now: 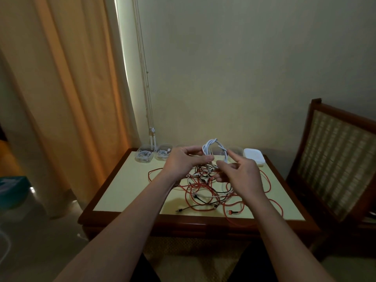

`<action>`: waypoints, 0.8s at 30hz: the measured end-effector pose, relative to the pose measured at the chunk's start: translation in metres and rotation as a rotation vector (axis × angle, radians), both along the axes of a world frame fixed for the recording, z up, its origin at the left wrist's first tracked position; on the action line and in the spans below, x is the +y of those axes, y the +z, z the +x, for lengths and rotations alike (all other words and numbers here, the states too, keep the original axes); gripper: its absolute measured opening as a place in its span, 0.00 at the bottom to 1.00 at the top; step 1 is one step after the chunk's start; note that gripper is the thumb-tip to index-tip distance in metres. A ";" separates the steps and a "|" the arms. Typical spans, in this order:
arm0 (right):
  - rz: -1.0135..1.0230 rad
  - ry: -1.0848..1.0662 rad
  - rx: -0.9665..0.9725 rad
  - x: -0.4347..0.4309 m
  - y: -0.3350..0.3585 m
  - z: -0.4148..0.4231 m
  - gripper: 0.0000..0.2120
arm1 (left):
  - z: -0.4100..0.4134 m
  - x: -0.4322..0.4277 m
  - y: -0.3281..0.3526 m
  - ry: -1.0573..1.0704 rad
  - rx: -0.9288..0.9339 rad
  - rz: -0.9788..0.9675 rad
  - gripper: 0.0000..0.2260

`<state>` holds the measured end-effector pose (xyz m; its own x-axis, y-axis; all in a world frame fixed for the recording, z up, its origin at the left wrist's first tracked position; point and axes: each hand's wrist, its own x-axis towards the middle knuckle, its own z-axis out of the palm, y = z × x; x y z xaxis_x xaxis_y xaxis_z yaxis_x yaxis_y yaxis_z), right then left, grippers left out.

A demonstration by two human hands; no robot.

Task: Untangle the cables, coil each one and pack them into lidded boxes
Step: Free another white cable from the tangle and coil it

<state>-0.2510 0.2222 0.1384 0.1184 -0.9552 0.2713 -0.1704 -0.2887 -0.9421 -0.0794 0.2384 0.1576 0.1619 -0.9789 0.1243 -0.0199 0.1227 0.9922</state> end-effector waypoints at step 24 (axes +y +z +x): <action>-0.142 -0.124 0.039 -0.002 -0.010 0.017 0.31 | -0.015 -0.007 -0.019 0.206 0.091 -0.016 0.05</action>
